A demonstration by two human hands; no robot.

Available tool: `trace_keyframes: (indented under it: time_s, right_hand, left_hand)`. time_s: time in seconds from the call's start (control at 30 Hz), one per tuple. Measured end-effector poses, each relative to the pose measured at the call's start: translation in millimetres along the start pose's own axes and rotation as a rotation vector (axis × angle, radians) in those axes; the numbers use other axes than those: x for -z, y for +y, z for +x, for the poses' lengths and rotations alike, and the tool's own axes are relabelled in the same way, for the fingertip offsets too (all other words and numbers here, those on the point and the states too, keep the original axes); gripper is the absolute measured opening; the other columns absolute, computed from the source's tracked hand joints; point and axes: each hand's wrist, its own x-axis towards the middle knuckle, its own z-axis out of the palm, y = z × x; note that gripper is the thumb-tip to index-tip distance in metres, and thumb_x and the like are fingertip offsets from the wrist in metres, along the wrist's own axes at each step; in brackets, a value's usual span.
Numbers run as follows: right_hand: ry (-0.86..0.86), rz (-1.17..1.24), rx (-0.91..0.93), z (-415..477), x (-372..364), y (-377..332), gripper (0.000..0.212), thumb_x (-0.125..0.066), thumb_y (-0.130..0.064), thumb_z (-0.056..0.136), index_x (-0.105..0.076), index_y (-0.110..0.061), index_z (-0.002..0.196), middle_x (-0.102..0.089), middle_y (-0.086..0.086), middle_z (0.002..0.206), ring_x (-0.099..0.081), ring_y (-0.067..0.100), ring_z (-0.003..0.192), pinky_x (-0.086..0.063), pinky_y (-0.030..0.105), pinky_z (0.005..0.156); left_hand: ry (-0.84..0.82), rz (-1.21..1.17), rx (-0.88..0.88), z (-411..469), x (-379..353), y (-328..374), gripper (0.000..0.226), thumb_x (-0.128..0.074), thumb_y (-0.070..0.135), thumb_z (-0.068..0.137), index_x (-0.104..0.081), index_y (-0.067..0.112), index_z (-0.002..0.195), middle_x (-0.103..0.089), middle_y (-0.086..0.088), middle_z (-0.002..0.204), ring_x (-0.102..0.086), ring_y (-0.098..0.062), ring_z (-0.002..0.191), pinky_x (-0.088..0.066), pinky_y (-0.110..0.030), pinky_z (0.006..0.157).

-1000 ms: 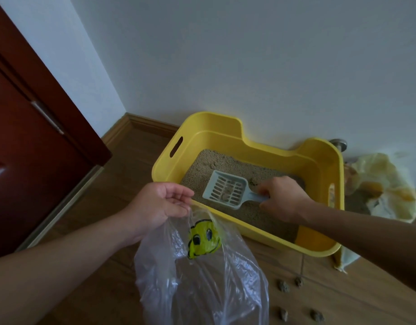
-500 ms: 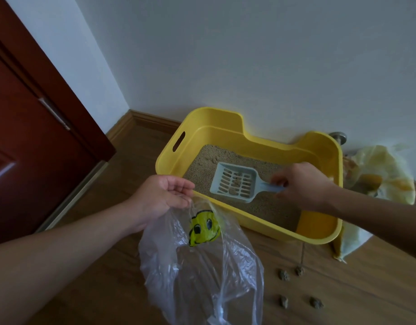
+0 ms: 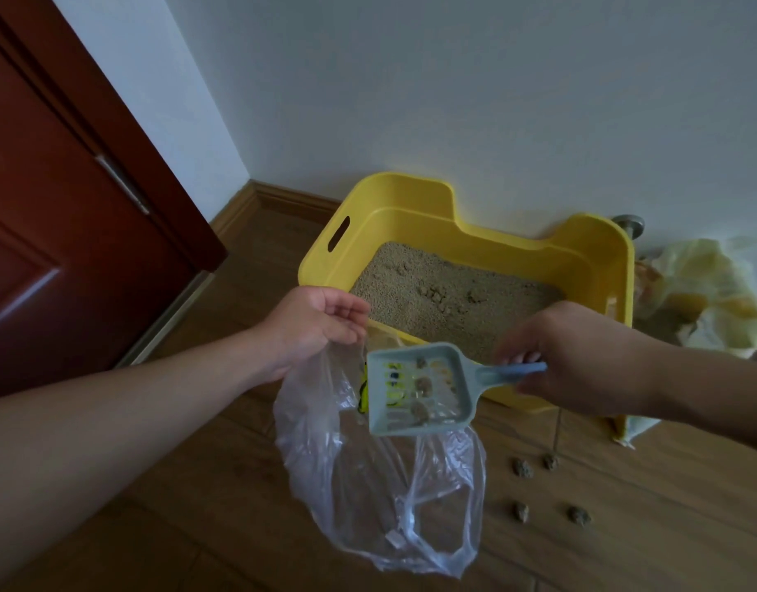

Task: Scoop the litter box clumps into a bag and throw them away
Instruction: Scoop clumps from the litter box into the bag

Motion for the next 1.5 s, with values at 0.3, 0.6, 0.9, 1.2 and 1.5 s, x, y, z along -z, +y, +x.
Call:
trace_keyframes:
  time_s: [0.3,0.6,0.9,1.2,1.5]
  right_hand:
    - [-0.181,-0.159,0.101,21.4,-27.1,-36.6,0.014,-0.059,-0.017,0.086,-0.072,-0.017,0.09,-0.07,0.001,0.078,-0.064,0.02,0.075,-0.056,0.037,0.071]
    - [-0.213,-0.188,0.136,44.5,-52.8,-43.5,0.014,-0.052,-0.003,0.078,-0.064,-0.012,0.079,-0.062,0.008,0.069,-0.055,0.026,0.065,-0.051,0.039,0.062]
    - [-0.162,-0.082,0.115,39.0,-63.4,-28.9,0.013,-0.054,-0.005,0.084,-0.056,-0.014,0.075,-0.058,0.004,0.065,-0.054,0.022,0.061,-0.049,0.044,0.06]
    - [-0.16,0.053,0.106,32.9,-52.4,-25.8,0.019,-0.05,-0.006,0.09,-0.057,-0.018,0.077,-0.054,0.001,0.067,-0.046,0.018,0.061,-0.044,0.038,0.061]
    - [-0.027,0.36,-0.014,9.7,-20.0,-10.5,0.024,-0.064,-0.008,0.089,-0.077,-0.026,0.1,-0.065,-0.023,0.076,-0.059,-0.008,0.074,-0.037,0.005,0.064]
  left_hand:
    - [-0.027,-0.046,-0.004,-3.3,-3.5,-2.1,0.04,-0.06,-0.022,0.078,-0.069,0.01,0.1,-0.071,-0.01,0.093,-0.07,-0.016,0.079,-0.059,-0.023,0.076]
    - [-0.017,-0.062,-0.041,-6.4,0.1,-5.2,0.039,-0.059,-0.023,0.078,-0.069,0.008,0.101,-0.07,-0.011,0.091,-0.069,-0.013,0.074,-0.057,-0.02,0.069]
    - [-0.013,-0.085,-0.04,-2.9,6.3,-7.9,0.04,-0.058,-0.024,0.078,-0.069,0.007,0.1,-0.07,-0.011,0.089,-0.068,-0.014,0.073,-0.057,-0.02,0.068]
    - [-0.012,-0.063,-0.038,-1.9,3.1,-6.9,0.038,-0.059,-0.023,0.078,-0.069,0.006,0.101,-0.07,-0.01,0.089,-0.069,-0.013,0.073,-0.056,-0.019,0.067]
    - [-0.003,-0.032,-0.015,1.9,7.6,-6.1,0.039,-0.06,-0.021,0.078,-0.069,0.008,0.103,-0.072,-0.014,0.096,-0.07,-0.014,0.076,-0.057,-0.02,0.07]
